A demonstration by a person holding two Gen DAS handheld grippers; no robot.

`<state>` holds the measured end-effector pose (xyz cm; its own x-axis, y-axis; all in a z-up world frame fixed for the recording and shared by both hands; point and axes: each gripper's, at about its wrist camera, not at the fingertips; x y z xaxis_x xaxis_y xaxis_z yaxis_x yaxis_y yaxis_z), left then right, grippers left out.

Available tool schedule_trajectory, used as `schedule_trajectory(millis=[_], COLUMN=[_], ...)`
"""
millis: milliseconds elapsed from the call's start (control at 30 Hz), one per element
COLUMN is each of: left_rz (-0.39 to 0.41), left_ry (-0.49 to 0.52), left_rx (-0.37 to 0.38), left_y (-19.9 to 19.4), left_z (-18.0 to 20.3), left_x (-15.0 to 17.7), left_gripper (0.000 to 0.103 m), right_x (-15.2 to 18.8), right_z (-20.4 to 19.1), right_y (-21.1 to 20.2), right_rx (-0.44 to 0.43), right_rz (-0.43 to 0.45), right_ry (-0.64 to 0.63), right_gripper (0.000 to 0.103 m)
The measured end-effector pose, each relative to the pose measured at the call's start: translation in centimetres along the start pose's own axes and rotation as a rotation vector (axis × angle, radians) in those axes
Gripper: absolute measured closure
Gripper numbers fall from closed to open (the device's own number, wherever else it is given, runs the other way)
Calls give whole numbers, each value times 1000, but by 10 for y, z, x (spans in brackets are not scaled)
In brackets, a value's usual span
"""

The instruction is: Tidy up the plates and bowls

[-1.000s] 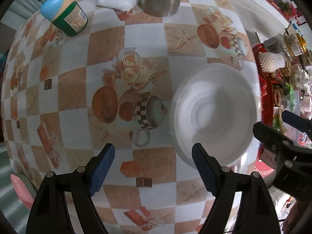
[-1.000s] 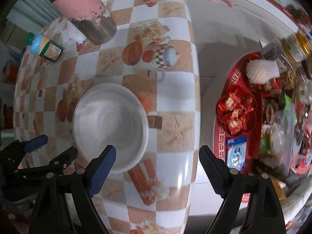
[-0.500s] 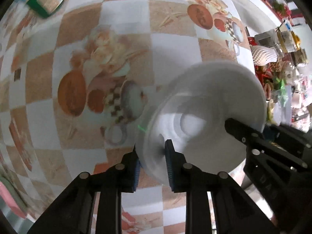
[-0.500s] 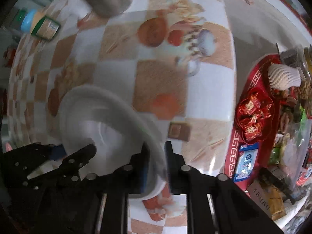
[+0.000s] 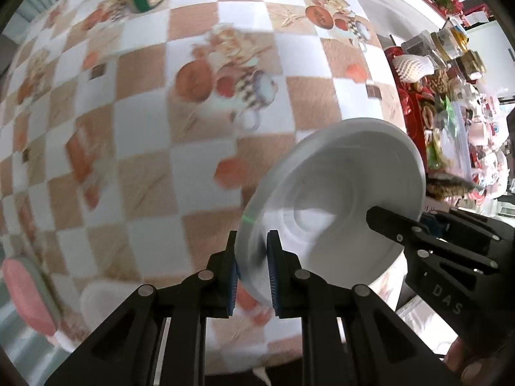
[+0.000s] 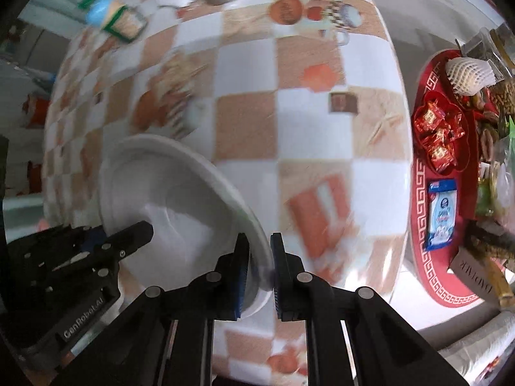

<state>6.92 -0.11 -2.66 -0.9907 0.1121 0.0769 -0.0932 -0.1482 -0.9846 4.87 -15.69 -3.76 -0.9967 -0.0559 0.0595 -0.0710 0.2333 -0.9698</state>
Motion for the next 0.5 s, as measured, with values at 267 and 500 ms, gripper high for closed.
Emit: schedule_trajectory(millis=[267,500], left_rz=[13,16], left_ry=[10,12], left_rx=[-21,-10], left_y=[-19,-38], left_z=[-33,-63], left_x=[39,75], left_gripper=[85,85], right_x=[37,63], right_z=[-51,-87], right_y=[-10,-17], right_rx=[-11,-40], right_rz=[-35,-55], right_ry=[-31,-41], right_gripper=[88,88])
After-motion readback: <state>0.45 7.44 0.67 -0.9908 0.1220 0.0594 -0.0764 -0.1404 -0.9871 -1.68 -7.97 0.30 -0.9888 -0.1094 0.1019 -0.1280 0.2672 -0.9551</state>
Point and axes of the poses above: each gripper's, at about its wrist camera, not at the fingertips, and y roughly the way its jaws point, z to its right, x to its underside, and after that the axes turned 8 degrees about -y, right-handed
